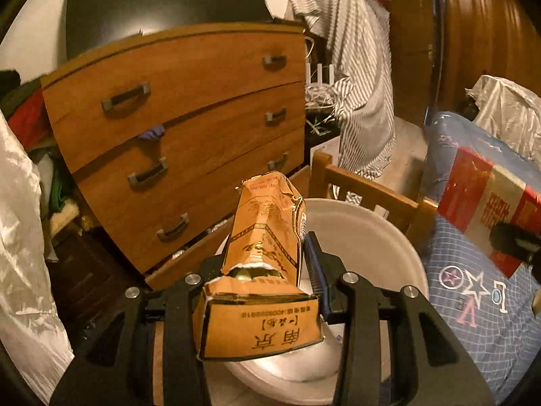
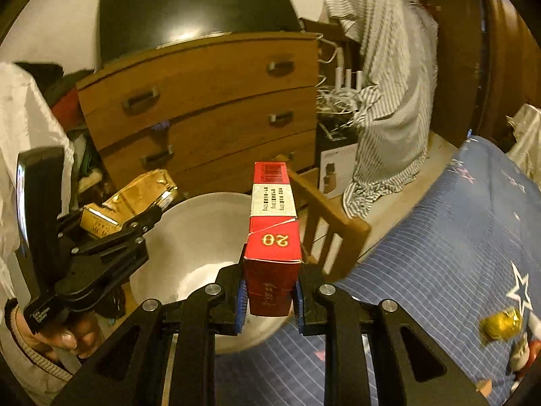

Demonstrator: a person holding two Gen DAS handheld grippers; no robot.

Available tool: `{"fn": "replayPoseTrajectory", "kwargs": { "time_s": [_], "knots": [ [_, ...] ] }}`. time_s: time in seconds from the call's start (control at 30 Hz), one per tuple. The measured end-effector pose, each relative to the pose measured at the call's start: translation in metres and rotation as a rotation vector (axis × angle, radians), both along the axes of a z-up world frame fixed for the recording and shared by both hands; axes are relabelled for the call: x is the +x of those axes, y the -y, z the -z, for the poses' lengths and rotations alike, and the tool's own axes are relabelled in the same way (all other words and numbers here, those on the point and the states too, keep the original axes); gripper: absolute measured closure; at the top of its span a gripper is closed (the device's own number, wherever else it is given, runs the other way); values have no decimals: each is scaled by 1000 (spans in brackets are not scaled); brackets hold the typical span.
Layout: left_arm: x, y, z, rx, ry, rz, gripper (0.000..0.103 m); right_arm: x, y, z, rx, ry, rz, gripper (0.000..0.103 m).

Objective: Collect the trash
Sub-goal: 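Carry the paper bag and red box in both grippers to the white bucket, then open both grippers over the white bucket to drop the bag and box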

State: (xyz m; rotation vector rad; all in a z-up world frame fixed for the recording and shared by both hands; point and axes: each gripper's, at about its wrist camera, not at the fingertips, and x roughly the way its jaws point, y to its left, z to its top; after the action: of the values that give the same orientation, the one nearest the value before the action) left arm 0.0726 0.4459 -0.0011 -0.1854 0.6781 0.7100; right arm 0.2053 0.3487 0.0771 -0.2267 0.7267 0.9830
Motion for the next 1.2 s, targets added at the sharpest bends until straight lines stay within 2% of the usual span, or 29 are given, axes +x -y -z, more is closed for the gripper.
{"fn": "replayPoseTrajectory", "kwargs": {
  "time_s": [0.27, 0.8, 1.2],
  "knots": [
    [-2, -17, 18, -31, -27, 9, 65, -7, -41, 18, -37, -16, -28, 80],
    [6, -28, 30, -60, -36, 4, 64, -5, -50, 28, -54, 0, -26, 80],
    [14, -36, 30, -48, -83, 160, 64, 11, -59, 30, -115, -6, -30, 80]
  ]
}}
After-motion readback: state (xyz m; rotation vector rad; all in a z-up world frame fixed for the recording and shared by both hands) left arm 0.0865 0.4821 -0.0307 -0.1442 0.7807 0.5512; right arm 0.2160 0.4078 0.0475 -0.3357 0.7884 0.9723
